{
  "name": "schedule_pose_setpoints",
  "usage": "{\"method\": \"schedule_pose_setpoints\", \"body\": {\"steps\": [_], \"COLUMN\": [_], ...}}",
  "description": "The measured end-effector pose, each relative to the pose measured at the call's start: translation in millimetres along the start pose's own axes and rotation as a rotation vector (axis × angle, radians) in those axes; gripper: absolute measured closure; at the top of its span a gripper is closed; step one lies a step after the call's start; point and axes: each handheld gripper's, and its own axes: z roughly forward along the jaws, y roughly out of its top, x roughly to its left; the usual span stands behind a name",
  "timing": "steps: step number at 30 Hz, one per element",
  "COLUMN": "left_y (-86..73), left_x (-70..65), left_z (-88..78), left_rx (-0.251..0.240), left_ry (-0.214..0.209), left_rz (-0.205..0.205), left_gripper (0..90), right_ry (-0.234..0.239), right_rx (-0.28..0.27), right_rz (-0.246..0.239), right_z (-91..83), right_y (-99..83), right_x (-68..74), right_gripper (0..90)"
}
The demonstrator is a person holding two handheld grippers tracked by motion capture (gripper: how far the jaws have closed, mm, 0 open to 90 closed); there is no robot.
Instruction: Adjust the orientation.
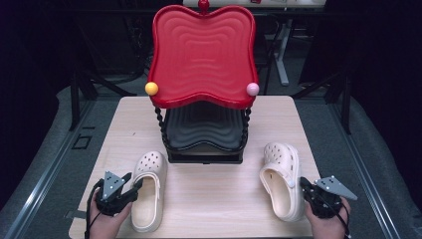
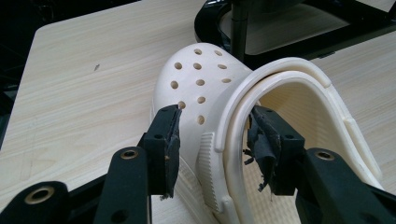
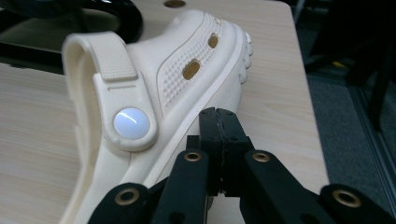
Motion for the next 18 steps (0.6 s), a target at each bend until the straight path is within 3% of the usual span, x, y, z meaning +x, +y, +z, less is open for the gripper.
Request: {"method": "schedule_pose_setpoints", "body": {"steps": [6,10,11,13,18], "left_y": [-0.6,-1.0,-0.9,-1.1,-1.6], "left_x": [0.0,0.5,0.6,0.7,1.1], "left_z": [1.7,2.0,1.7,1.8,2.0], "left_rx": [0.0,0.001,0.003,-0.004,-0.001], "left_ry": [-0.002,-0.003,-0.005,-0.003,-0.002], "left_rz": [-0.006,-0.006,-0.006,-0.008,-0.014], "left_gripper": [53.7,53.7,53.7,53.6,53.5], "right_ry": [-0.039,-0.003,-0.02,-0.024,-0.056], "right_rx": [0.069,0.128,0.15,0.117,0.103], "right_rz": [0.071,0.138,0.133,0.152,0.121], "right_z": [12.4,22.5,24.6,27.4,19.7], "right_y": [-10.5,-17.4,-18.5,-19.9,-15.2], "right_x": [-22.1,-34.1,-35.8,-39.3,-40.8], "right_gripper": [90.0,90.0,90.0,87.9,71.5]}}
